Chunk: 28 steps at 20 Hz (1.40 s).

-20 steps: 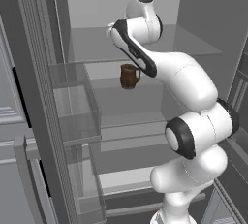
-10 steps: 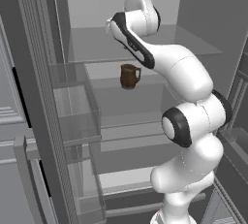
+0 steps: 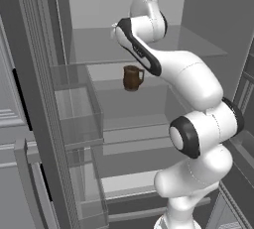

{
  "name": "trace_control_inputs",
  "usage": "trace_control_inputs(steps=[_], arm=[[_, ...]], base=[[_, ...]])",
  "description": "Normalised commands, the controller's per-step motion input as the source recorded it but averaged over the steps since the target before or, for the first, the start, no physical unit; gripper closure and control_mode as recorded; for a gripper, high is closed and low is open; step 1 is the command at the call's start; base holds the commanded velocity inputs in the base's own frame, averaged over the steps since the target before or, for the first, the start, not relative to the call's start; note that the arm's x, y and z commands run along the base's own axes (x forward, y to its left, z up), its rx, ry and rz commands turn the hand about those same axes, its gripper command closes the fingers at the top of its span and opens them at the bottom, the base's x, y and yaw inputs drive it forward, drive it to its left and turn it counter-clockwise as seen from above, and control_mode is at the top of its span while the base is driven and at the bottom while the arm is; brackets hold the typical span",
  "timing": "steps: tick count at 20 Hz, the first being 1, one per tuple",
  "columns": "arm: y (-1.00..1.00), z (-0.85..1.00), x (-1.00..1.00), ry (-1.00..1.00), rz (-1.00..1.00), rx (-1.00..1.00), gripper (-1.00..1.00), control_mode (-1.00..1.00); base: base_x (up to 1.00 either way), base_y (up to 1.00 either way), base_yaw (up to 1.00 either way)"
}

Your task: Grab a lemon wedge from the fridge and one ice cube from the ice bowl, and put them in the glass of lemonade.

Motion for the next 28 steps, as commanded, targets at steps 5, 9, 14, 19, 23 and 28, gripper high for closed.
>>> trace_control_inputs(steps=[5,9,14,19,23,28], arm=[[0.00,-0.25,-0.02,0.00,0.00,0.00,-1.00,-1.00],[0.00,-0.34,-0.01,0.00,0.00,0.00,-1.00,-1.00],[0.01,0.13,0.11,0.00,0.00,0.00,-1.00,-1.00],[0.00,0.37,0.17,0.00,0.00,0.00,-1.00,-1.00],[0.00,0.21,0.10,0.00,0.00,0.00,-1.00,-1.00],[0.00,-0.37,0.18,0.13,-0.01,0.00,-1.00,-1.00]], base=[[0.00,0.00,0.00],[0.00,0.00,0.00],[0.00,0.00,0.00],[0.00,0.00,0.00],[0.00,0.00,0.00],[0.00,0.00,0.00]])
